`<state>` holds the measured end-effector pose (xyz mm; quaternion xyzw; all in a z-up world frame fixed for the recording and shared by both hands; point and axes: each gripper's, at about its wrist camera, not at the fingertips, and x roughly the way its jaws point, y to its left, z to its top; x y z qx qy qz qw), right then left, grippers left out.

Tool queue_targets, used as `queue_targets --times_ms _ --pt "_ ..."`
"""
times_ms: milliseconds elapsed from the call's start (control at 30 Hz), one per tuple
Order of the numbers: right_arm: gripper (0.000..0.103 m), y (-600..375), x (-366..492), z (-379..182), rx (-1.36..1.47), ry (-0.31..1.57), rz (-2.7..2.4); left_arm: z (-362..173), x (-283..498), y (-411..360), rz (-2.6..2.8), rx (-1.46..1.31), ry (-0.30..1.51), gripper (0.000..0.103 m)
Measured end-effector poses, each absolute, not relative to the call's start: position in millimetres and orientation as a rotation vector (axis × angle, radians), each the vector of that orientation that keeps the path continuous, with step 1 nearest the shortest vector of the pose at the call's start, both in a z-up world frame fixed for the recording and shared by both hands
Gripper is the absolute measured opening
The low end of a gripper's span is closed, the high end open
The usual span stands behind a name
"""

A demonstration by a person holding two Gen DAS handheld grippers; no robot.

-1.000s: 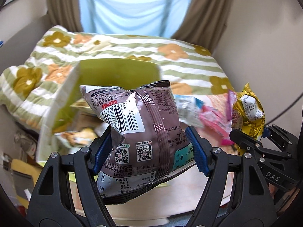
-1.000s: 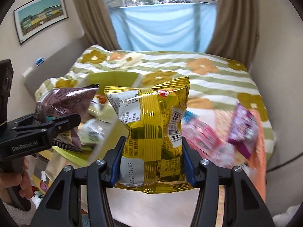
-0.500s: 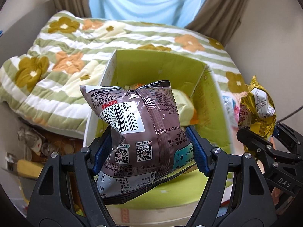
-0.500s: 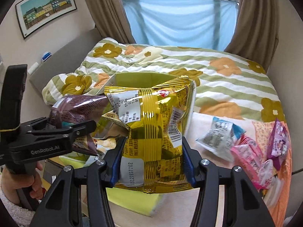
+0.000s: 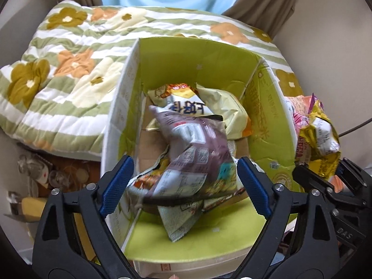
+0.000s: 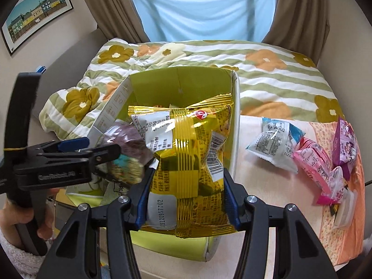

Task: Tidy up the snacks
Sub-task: 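Carry both bags over the green box and open both tools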

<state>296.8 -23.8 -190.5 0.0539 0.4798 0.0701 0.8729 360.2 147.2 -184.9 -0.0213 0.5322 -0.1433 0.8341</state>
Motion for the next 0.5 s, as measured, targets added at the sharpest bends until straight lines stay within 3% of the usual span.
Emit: queue_targets --times_ms 333,400,467,500 --pt "0.053 -11.0 304.4 -198.9 0.148 1.036 0.233 -161.0 341.5 165.0 -0.232 -0.066 1.052 0.090" --pt "0.067 -9.1 301.9 -197.2 0.138 1.012 0.237 -159.1 339.6 168.2 -0.228 -0.072 1.039 0.090" --pt "0.098 -11.3 298.2 -192.0 0.145 0.969 0.252 -158.7 336.9 171.5 -0.219 -0.075 1.037 0.090" --pt "0.099 -12.8 297.1 -190.3 0.150 0.958 0.256 -158.9 335.7 173.9 -0.216 -0.079 1.040 0.090"
